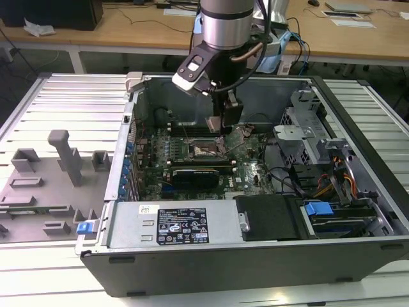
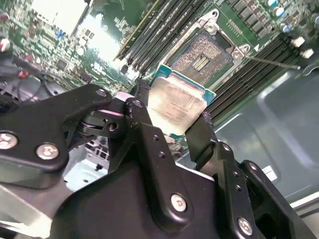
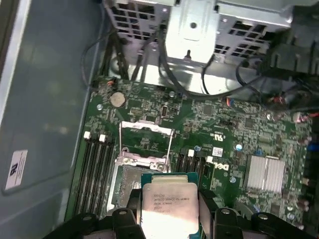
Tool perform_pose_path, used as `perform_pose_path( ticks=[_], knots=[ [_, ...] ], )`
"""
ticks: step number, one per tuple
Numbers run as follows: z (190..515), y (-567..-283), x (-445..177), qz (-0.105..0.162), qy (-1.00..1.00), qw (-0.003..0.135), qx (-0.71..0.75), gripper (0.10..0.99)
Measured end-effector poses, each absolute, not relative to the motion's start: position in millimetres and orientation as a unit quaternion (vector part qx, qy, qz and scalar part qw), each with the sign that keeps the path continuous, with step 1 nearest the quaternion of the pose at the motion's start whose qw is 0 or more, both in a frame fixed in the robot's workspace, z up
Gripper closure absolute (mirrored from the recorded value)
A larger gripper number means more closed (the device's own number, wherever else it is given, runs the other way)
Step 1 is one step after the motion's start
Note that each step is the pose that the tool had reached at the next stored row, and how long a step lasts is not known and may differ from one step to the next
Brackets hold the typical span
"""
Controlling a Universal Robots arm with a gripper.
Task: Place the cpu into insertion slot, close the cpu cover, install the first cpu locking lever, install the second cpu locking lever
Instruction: 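Place the cpu into insertion slot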
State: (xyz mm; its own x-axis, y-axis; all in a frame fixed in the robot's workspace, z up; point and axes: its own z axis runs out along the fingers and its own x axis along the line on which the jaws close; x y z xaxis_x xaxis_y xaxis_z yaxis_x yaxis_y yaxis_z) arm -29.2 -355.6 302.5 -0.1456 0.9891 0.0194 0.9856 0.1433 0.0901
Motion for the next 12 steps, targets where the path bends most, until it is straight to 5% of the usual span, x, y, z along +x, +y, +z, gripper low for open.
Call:
perform_pose_path(
  ticks=[12],
  knots=[
    [292.9,-346.5,-29.3,0.039,0.71,0.025,0.703,0.545]
  ],
)
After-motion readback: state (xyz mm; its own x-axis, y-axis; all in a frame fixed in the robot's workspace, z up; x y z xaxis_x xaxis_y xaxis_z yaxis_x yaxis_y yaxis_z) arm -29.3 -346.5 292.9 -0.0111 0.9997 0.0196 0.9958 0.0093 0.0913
